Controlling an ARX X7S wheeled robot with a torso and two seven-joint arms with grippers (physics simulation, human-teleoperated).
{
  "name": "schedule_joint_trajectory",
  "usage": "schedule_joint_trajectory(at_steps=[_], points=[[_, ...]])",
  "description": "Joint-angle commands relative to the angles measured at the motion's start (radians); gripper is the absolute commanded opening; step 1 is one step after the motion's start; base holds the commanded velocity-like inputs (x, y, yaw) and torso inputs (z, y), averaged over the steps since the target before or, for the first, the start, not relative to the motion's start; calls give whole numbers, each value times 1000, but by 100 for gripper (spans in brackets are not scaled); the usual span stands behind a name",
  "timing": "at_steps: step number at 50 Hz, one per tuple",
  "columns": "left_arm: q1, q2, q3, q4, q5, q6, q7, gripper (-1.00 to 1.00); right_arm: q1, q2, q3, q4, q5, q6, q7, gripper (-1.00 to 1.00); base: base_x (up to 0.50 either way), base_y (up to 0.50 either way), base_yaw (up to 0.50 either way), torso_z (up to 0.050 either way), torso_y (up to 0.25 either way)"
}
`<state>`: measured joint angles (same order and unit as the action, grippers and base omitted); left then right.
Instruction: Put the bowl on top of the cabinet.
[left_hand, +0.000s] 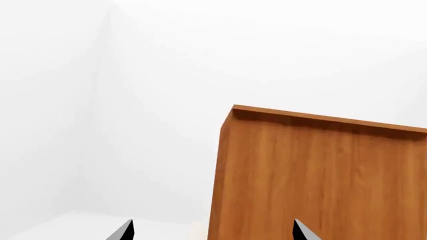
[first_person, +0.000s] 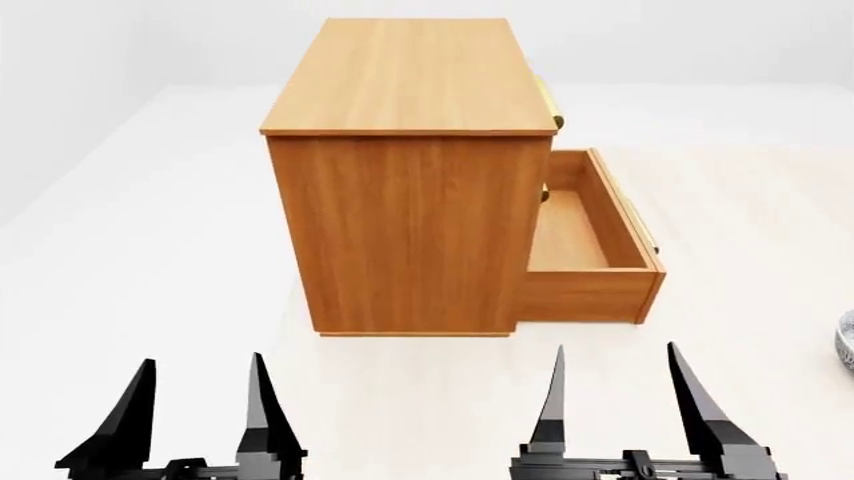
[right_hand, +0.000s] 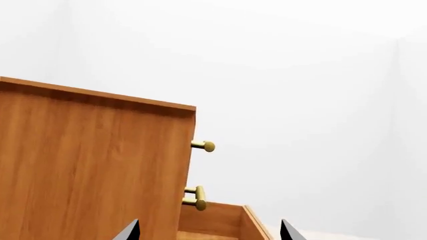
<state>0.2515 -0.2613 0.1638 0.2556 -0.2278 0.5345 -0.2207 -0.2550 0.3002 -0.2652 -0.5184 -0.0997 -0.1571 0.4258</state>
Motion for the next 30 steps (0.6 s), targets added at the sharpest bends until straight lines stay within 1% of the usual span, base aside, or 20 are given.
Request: schedule_joint_trajectory(at_steps=[1, 30], points=[[-3, -4, 3, 1, -2, -1, -5, 100, 10, 1, -8, 24, -3, -13, 6, 100, 82, 0, 0, 0, 0], [-13, -13, 13, 8, 2, -11, -19, 100, 14, 15, -17, 34, 5, -26, 18, 100, 84, 0, 0, 0, 0]])
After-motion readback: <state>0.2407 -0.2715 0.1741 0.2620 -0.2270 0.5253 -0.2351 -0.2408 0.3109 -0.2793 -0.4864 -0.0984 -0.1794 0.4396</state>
